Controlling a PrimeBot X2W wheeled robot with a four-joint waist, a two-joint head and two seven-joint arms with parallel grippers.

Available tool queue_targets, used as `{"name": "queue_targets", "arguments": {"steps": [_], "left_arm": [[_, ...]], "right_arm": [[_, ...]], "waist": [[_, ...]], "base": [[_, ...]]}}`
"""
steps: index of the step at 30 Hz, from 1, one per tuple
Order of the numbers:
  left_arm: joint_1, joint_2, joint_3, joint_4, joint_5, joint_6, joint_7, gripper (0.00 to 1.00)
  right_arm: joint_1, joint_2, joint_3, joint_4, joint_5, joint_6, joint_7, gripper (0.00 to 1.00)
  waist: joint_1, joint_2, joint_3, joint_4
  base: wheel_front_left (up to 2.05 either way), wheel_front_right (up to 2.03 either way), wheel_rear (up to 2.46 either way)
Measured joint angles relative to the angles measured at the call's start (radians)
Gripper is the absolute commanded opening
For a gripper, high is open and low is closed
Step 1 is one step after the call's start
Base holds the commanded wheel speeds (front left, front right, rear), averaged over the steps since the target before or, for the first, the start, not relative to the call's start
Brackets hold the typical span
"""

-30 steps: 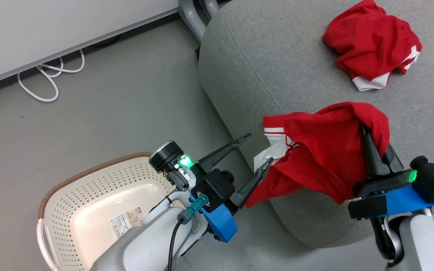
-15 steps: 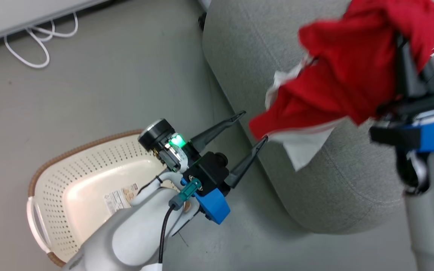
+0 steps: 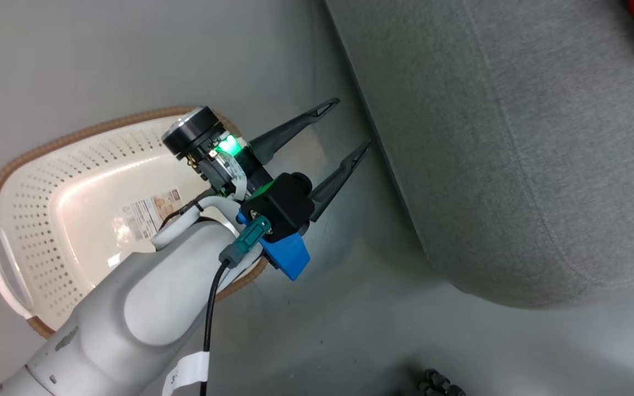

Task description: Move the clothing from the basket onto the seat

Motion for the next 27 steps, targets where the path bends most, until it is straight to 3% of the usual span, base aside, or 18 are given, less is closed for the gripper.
{"name": "queue_targets", "arguments": {"steps": [5, 9, 16, 27], "left_arm": [[-0.023, 0.016, -0.013, -0.020, 0.002, 0.000, 0.009, 1.00], [-0.038, 0.029, -0.020, -0.035, 0.005, 0.000, 0.012, 1.00], [-0.047, 0.059, -0.025, -0.059, 0.002, 0.000, 0.031, 1.00], [-0.060, 0.080, -0.029, -0.095, -0.002, 0.007, 0.054, 1.00]], "right_arm": [[-0.036, -0.126, -0.120, 0.083, 0.004, 0.000, 0.000, 0.00], [0.014, -0.159, -0.213, 0.171, 0.000, 0.000, 0.000, 0.00], [0.106, -0.070, -0.202, 0.282, -0.034, 0.000, 0.000, 0.00], [0.146, 0.077, -0.185, 0.380, -0.088, 0.000, 0.000, 0.00]], "waist": [[0.0000, 0.0000, 0.065, 0.001], [-0.0001, 0.0000, 0.096, 0.000], [-0.0001, 0.0001, 0.128, -0.020], [-0.0001, 0.0001, 0.175, 0.003]], "base": [[0.00, 0.00, 0.00], [0.00, 0.00, 0.00], [0.00, 0.00, 0.00], [0.00, 0.00, 0.00]]}}
